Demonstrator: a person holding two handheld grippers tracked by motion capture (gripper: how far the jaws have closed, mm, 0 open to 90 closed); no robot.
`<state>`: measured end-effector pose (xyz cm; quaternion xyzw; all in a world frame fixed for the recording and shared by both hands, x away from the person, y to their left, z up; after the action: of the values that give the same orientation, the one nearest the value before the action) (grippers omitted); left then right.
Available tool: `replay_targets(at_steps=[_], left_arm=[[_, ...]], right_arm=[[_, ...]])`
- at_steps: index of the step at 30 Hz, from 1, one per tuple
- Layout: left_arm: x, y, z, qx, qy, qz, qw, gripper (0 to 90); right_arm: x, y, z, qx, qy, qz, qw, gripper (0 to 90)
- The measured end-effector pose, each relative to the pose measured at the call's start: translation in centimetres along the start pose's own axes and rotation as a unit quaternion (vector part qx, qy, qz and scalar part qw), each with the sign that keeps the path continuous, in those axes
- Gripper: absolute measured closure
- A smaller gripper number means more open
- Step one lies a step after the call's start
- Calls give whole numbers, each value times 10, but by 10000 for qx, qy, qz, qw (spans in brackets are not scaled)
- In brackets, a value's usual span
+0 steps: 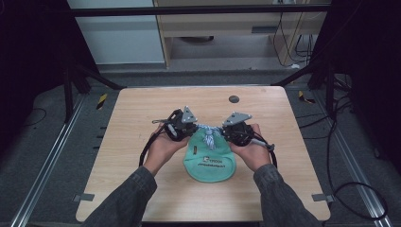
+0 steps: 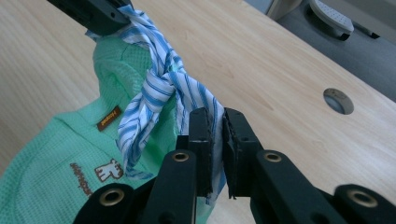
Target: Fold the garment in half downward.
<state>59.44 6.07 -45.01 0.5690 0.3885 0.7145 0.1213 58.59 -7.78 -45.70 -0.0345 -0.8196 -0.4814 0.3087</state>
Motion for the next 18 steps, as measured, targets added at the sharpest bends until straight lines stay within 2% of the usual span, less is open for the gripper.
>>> replay_targets(at_steps=[11,18], left_arm=[[-3,-14,-16,22,-57,-52,10000,838],[-3,-21,-28,31,-165,-24,9999,836]], right_arm=[[5,-18,13,18,121,5,9999,820],[11,-28,18,41,172,43,9998,817]])
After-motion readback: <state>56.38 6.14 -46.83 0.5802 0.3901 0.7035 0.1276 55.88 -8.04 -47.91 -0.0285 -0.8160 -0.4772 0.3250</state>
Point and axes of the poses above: each handheld gripper's, and its own axes: x roughly backward along the jaws, y roughly out of its top, z roughly to its left, the point moved 9 cm from there along -x, roughly forward along the jaws, and after that the axes turned 15 degrees about -y, right-handed, at the moved point
